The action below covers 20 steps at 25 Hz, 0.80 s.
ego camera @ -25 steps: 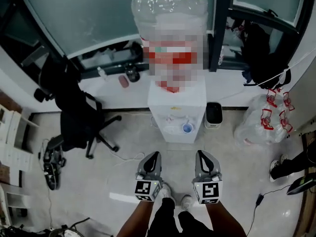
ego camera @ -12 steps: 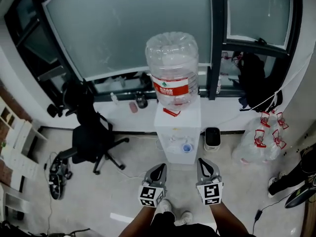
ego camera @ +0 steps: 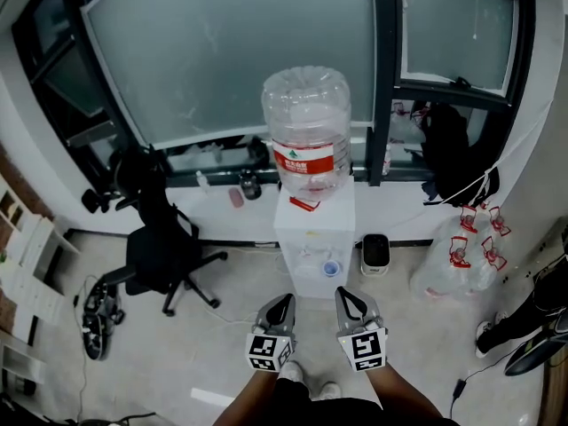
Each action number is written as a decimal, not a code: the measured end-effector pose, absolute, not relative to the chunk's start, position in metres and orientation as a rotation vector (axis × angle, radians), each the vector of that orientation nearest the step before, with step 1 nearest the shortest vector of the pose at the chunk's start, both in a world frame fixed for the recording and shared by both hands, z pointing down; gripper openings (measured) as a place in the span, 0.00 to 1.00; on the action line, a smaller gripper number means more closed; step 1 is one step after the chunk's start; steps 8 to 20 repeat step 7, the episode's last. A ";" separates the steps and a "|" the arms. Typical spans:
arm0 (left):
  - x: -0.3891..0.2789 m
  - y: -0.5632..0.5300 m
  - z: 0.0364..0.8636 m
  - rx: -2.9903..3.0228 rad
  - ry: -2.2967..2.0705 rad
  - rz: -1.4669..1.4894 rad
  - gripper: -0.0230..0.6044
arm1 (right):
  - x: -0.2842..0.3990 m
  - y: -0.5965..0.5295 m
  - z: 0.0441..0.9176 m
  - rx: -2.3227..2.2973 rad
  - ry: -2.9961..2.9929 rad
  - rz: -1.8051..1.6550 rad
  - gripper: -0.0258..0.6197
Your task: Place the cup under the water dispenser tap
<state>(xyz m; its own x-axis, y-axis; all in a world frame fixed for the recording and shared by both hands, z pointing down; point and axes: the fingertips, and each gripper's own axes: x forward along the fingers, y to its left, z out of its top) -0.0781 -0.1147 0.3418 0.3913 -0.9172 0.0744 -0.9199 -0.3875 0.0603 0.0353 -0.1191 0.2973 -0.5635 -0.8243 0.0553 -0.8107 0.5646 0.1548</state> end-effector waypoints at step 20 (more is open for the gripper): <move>-0.085 -0.113 0.341 2.548 -1.695 0.047 0.06 | 0.038 -0.123 0.299 1.446 -2.684 -0.085 0.04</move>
